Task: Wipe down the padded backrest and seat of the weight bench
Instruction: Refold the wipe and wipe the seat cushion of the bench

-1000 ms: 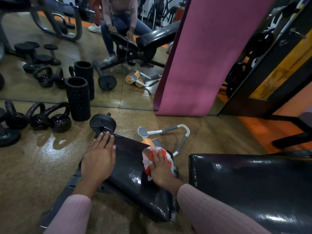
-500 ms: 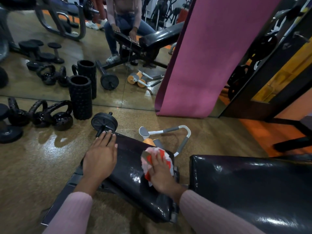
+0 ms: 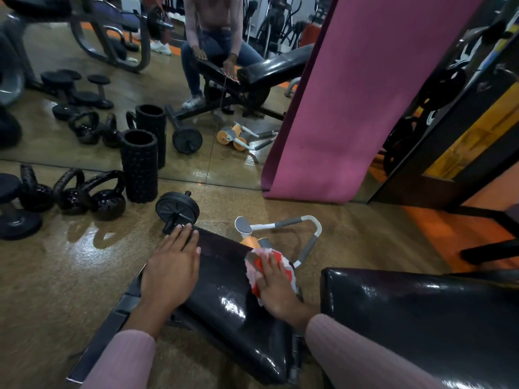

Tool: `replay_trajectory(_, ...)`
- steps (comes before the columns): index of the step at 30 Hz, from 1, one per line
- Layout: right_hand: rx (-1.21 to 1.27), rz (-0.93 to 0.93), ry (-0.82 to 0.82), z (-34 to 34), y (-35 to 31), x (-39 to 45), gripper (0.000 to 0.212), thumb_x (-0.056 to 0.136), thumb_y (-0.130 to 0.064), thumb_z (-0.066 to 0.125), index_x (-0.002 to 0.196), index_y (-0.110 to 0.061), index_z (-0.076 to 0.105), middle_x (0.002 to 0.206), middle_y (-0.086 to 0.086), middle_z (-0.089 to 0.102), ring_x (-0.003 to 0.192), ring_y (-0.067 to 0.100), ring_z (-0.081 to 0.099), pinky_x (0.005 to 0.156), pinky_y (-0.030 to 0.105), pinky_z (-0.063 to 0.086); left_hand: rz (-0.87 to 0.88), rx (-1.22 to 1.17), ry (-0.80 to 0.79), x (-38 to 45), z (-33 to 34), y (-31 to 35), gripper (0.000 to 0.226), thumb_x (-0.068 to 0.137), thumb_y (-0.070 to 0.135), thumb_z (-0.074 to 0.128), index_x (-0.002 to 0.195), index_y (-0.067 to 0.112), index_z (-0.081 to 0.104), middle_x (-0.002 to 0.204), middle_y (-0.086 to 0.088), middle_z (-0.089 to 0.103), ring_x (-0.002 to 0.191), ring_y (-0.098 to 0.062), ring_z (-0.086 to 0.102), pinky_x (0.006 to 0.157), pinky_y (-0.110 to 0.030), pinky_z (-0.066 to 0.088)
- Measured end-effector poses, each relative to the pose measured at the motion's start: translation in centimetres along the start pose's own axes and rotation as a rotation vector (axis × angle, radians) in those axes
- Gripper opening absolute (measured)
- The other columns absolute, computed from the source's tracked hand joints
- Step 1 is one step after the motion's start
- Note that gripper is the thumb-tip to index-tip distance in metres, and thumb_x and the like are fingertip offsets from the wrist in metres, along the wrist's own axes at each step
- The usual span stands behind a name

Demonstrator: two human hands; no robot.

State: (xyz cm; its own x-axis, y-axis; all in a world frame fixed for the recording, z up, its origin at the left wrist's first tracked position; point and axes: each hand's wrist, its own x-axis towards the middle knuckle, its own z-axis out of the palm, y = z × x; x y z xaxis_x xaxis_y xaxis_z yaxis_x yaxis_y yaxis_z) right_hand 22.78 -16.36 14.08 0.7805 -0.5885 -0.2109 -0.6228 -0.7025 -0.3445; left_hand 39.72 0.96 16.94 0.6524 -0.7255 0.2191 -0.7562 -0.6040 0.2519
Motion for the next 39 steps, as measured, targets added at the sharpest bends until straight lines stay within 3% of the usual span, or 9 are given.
replay_trajectory(4,0.063,-0.281,0.005,0.1,1.3,-5.8,0.056,0.104,-0.038,0.021,0.148,-0.034,-0.013,0.154,-0.018,-0.026,0.140,0.000,-0.029,0.114,0.027,-0.017,-0.001,-0.009,-0.002,0.1,0.0,0.0,0.058,0.095,0.035,0.019,0.129,0.005,0.056,0.140,-0.011,0.050,0.132,-0.026,0.044,0.108,-0.040,0.034)
replay_trajectory(8,0.250,0.013,0.005,0.2,5.1,-3.8,0.062,0.094,-0.063,0.013,0.148,-0.043,-0.011,0.157,-0.017,-0.022,0.146,0.010,-0.017,0.119,0.040,0.002,0.004,-0.016,0.003,0.0,0.1,-0.1,0.059,0.095,0.035,0.019,0.130,0.004,0.055,0.140,-0.011,0.049,0.133,-0.025,0.042,0.109,-0.040,0.033)
replay_trajectory(12,0.175,0.180,0.005,-0.8,3.5,2.6,0.051,0.103,-0.038,0.025,0.152,-0.031,0.015,0.161,0.001,0.011,0.148,0.020,0.007,0.120,0.046,0.011,-0.003,-0.027,0.009,0.0,0.2,0.1,0.059,0.095,0.035,0.018,0.130,0.004,0.055,0.140,-0.011,0.049,0.133,-0.026,0.042,0.109,-0.040,0.032)
replay_trajectory(19,0.093,-0.257,-0.043,-1.1,3.6,-2.3,0.056,0.102,-0.043,0.026,0.149,-0.033,-0.002,0.156,-0.020,-0.012,0.141,-0.006,-0.018,0.114,0.018,-0.013,-0.004,-0.038,0.011,0.1,0.3,0.0,0.058,0.096,0.034,0.019,0.131,0.005,0.055,0.141,-0.011,0.049,0.133,-0.027,0.042,0.109,-0.041,0.034)
replay_trajectory(22,0.173,-0.059,-0.048,-1.0,6.3,-1.6,0.063,0.094,-0.063,0.022,0.150,-0.043,0.002,0.160,-0.014,-0.006,0.148,0.010,-0.006,0.120,0.037,0.002,-0.001,-0.041,0.004,0.1,0.4,-0.1,0.058,0.096,0.034,0.020,0.131,0.005,0.055,0.141,-0.011,0.049,0.133,-0.027,0.042,0.109,-0.042,0.034)
replay_trajectory(26,0.143,0.118,-0.040,-1.8,2.7,3.7,0.049,0.102,-0.038,0.031,0.150,-0.027,0.026,0.157,0.002,0.027,0.144,0.022,0.023,0.118,0.041,0.017,-0.002,-0.055,0.005,0.1,0.3,-0.1,0.059,0.095,0.035,0.018,0.132,0.005,0.054,0.142,-0.011,0.047,0.135,-0.026,0.040,0.111,-0.041,0.032)
replay_trajectory(30,0.016,-0.199,-0.007,-1.3,-1.1,2.2,0.051,0.104,-0.030,0.029,0.152,-0.022,0.014,0.160,-0.004,0.009,0.148,0.012,0.002,0.116,0.021,-0.007,-0.008,-0.056,0.000,0.3,0.3,-0.2,0.061,0.095,0.036,0.017,0.132,0.006,0.055,0.142,-0.010,0.047,0.135,-0.026,0.040,0.111,-0.040,0.032)
replay_trajectory(33,0.074,-0.359,0.027,-0.4,0.1,-2.0,0.051,0.104,-0.039,0.023,0.150,-0.031,0.003,0.157,-0.016,-0.006,0.144,-0.003,-0.014,0.116,0.022,-0.012,-0.003,-0.059,-0.009,0.3,0.2,-0.2,0.061,0.095,0.037,0.016,0.132,0.007,0.054,0.143,-0.009,0.046,0.135,-0.025,0.039,0.111,-0.040,0.031)
replay_trajectory(39,0.085,0.181,-0.028,-1.4,1.1,3.3,0.049,0.104,-0.036,0.023,0.151,-0.029,0.016,0.160,0.001,0.016,0.148,0.022,0.010,0.119,0.040,0.008,0.019,-0.072,-0.013,0.1,0.3,-0.3,0.063,0.095,0.038,0.014,0.134,0.007,0.052,0.145,-0.009,0.043,0.137,-0.025,0.036,0.113,-0.038,0.025)
